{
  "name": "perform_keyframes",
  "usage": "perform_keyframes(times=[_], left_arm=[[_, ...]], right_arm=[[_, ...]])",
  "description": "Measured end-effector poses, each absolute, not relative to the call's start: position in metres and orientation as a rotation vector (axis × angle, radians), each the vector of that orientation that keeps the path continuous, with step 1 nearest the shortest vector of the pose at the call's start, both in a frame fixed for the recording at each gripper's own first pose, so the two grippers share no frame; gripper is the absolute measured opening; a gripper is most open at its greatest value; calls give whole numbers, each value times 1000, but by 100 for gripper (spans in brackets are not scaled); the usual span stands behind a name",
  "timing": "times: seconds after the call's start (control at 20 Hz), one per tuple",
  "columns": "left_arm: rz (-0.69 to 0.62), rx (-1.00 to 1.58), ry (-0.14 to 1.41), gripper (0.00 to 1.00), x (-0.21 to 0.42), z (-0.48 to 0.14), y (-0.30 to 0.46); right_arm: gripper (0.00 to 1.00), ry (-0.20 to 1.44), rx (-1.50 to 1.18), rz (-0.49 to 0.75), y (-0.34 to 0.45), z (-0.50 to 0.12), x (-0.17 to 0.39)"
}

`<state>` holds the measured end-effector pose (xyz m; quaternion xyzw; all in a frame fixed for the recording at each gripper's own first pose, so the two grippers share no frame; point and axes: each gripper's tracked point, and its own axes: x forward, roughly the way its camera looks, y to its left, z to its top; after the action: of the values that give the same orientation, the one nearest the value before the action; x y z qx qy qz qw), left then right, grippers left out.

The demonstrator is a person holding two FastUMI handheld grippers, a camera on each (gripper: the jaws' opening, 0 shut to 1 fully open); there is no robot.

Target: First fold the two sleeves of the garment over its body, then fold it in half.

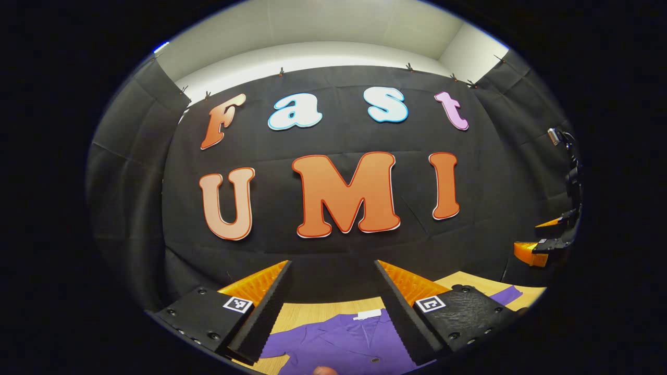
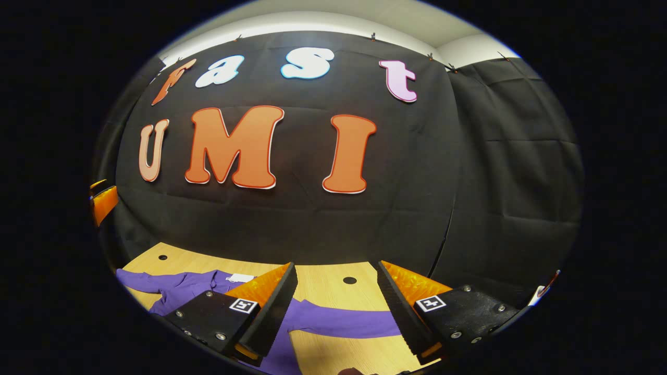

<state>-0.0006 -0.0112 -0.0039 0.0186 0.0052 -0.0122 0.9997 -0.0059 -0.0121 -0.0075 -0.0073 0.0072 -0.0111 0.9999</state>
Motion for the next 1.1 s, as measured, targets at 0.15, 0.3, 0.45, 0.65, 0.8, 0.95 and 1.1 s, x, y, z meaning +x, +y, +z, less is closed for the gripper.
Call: perform_keyframes(times=[0.15,0.3,0.45,0.65,0.8,0.95,1.1], left_arm=[[-37,44,11,98,-1,-3,-17],[-32,51,17,98,-2,-6,-16],[-4,66,16,99,-6,-3,-7],[58,79,30,99,-12,-5,7],[106,88,44,99,-14,-8,14],[139,93,71,99,-15,-13,15],[170,108,83,99,-18,-13,15]], right_arm=[[94,31,-29,-60,-27,-16,-2],[94,91,-34,-96,-46,-37,7],[95,163,-31,-131,-73,-65,23],[95,307,5,-183,-113,-114,43],[95,461,31,-237,-143,-160,61],[95,592,48,-250,-163,-195,73],[95,720,82,-219,-174,-225,82]])
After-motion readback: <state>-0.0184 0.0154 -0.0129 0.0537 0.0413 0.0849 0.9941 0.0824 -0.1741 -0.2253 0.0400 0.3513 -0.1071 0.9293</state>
